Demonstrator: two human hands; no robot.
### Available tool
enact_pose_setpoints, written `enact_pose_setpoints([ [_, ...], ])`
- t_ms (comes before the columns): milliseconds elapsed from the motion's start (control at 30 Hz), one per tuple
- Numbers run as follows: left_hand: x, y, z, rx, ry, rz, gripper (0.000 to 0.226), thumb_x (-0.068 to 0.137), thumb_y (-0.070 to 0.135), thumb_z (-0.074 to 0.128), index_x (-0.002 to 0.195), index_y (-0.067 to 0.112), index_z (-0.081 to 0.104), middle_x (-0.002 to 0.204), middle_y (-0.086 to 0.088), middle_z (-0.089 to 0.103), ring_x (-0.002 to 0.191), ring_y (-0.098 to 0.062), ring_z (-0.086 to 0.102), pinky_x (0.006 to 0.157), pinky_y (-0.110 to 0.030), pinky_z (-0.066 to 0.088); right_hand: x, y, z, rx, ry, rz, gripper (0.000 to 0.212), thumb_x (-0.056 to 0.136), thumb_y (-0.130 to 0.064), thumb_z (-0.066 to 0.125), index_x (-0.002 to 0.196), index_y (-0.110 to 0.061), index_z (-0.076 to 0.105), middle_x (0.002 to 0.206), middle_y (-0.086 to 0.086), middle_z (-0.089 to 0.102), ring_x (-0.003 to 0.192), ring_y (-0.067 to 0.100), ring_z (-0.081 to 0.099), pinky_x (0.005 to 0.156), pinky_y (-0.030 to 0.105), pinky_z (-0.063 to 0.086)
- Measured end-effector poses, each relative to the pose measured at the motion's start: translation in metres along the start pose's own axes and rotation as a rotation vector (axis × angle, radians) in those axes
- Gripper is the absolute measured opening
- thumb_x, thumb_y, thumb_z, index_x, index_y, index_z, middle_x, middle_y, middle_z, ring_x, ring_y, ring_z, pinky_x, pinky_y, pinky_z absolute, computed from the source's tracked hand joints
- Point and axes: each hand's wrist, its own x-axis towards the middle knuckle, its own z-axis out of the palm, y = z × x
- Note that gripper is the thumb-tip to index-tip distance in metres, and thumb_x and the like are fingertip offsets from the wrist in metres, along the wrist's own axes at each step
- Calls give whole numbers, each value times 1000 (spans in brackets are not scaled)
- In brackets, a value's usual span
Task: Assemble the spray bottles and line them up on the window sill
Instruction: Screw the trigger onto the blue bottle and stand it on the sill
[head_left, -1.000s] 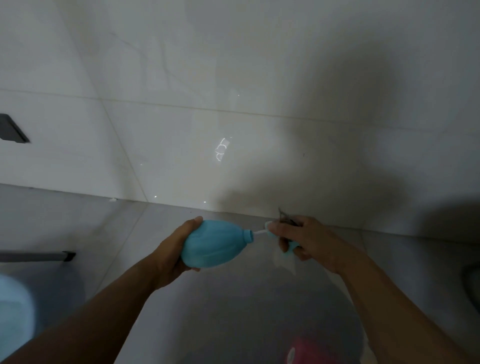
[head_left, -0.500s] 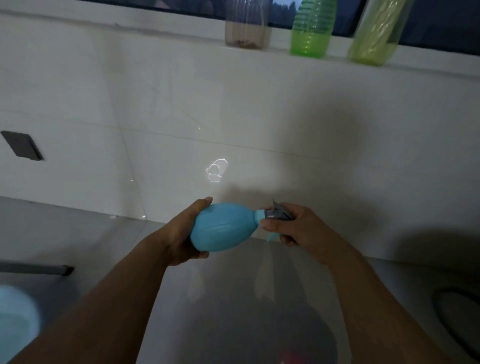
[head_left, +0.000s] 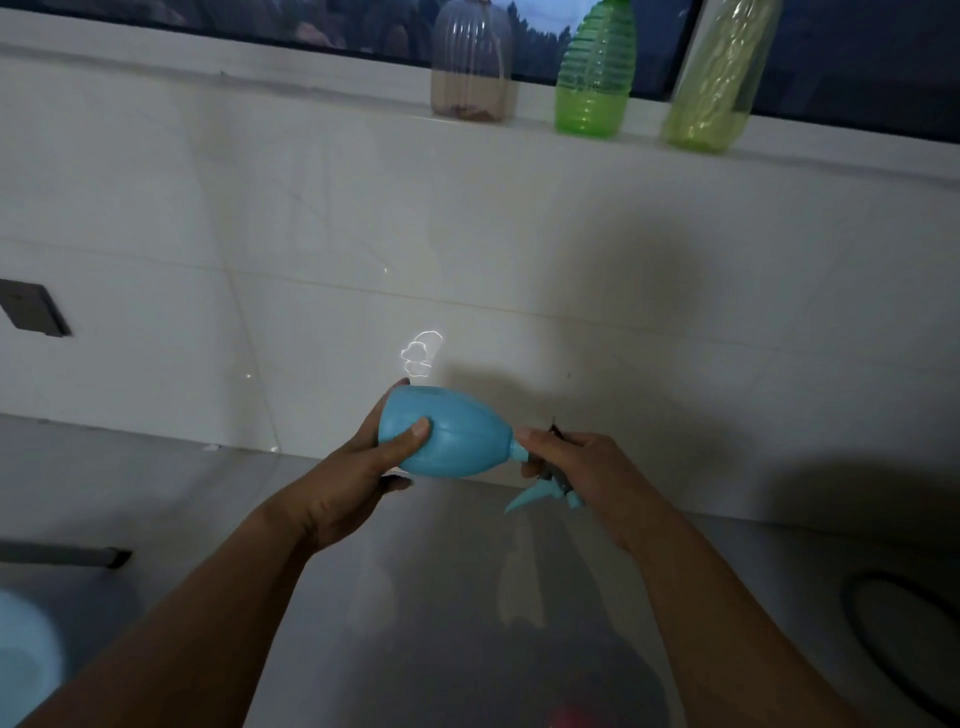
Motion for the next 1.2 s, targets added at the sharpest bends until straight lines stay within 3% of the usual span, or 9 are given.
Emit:
enact_pose_setpoints([
  [67, 1, 0, -3, 45, -30, 43, 86, 82, 15, 79, 148, 45, 35, 136, 5, 57, 118, -19, 60, 91, -32, 53, 0, -1, -2, 42, -35, 130, 49, 72, -60, 72, 76, -11, 80, 81, 19, 71, 61, 16, 52, 54, 24, 36],
  [167, 0, 3, -3, -18, -64, 72, 92, 73, -10, 79, 144, 37, 44, 135, -3, 58, 114, -24, 66, 92, -36, 57, -6, -2, -4, 172, -104, 301, 34, 78, -51, 71, 80, -17, 77, 81, 5, 71, 60, 13, 50, 58, 27, 34],
  [267, 0, 18, 8, -138, -16, 40, 58, 84, 39, 79, 134, 29, 52, 127, -5, 65, 107, -22, 70, 87, -35, 59, -6, 1, -6, 167, -101, 239, 35, 78, -50, 73, 82, -15, 77, 79, 3, 71, 69, 16, 51, 57, 26, 36],
  [333, 3, 25, 14, -134, 39, -13, 61, 90, 65, 53, 131, 20, 57, 124, -9, 71, 108, -23, 72, 90, -37, 58, -6, -1, -6, 153, -83, 149, 38, 80, -47, 72, 88, -11, 78, 77, 2, 71, 67, 15, 52, 53, 24, 37],
  [467, 0, 24, 18, 56, -2, -100, 58, 93, 70, 39, 130, 31, 59, 124, -5, 73, 114, -23, 70, 103, -41, 52, -3, -6, -11, 133, 1, 79, 43, 79, -45, 75, 86, -3, 79, 77, 6, 74, 72, 22, 53, 58, 29, 38],
  [567, -2, 20, 16, 250, -46, -84, 49, 93, 68, 38, 140, 53, 38, 134, 5, 61, 115, -22, 65, 97, -37, 53, -5, -6, -18, 83, -18, 145, 48, 76, -50, 73, 85, -3, 79, 78, 11, 67, 72, 25, 48, 55, 28, 33],
  [767, -2, 24, 10, 34, -154, 110, 72, 85, -7, 69, 144, 30, 49, 145, 2, 55, 128, -22, 58, 105, -37, 49, -12, 1, -26, 214, -62, 373, 33, 80, -47, 72, 89, -15, 76, 78, -1, 73, 63, 12, 49, 59, 27, 35],
  [933, 2, 23, 7, 152, -162, 41, 94, 73, 32, 88, 151, 40, 36, 142, 7, 56, 129, -14, 58, 108, -39, 48, -12, -7, -31, 195, -46, 304, 28, 83, -45, 69, 79, -18, 75, 72, -3, 74, 66, 13, 53, 61, 27, 36],
  [1200, 8, 12, 17, 1139, -10, 824, 94, 65, 8, 89, 145, 20, 42, 141, -1, 38, 128, -13, 44, 97, -21, 50, -17, -5, -37, 218, -252, 560, 38, 68, -48, 76, 87, -15, 71, 68, 2, 63, 55, 11, 53, 57, 25, 33],
])
